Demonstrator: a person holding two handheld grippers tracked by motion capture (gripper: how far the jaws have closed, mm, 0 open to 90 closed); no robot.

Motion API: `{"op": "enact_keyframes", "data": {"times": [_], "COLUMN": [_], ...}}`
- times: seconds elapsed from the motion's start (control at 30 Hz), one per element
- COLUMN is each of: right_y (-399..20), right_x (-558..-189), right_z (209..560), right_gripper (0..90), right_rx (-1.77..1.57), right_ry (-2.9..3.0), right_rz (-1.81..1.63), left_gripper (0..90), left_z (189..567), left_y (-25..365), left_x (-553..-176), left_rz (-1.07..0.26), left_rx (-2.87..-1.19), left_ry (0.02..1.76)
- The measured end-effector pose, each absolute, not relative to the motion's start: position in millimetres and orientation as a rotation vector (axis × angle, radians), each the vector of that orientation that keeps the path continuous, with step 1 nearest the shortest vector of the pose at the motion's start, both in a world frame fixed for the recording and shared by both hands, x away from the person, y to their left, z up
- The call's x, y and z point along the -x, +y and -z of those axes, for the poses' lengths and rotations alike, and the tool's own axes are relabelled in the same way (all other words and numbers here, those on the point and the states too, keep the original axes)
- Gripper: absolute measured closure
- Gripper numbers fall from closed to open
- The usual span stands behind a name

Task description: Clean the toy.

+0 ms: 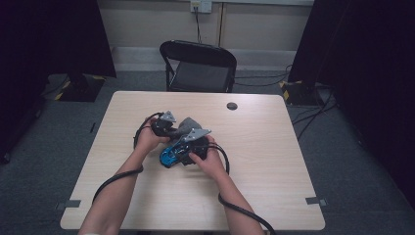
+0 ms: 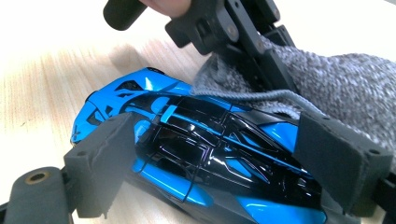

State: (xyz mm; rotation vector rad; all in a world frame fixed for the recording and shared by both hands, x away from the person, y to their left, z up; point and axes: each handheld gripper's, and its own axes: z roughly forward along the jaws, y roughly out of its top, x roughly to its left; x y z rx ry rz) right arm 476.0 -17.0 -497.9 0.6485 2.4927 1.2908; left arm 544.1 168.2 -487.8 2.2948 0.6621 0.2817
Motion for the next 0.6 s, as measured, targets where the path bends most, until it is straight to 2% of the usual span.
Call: {"op": "enact_keyframes", "data": {"times": [0.6], "right_y": [-17.0], "right_x": [-475.7], "right_z": [498.1], "right_gripper": [12.6], "right_rx": [-0.650], "right_ry": [2.490], "right_rz": [-1.292], "left_gripper": [74.6], "left_z": [486.5], "left_y": [170.5], "left_x": [-537.6], "left_rz": [-0.264], "left_rx": [-2.312], "left_ry": [0.614]}}
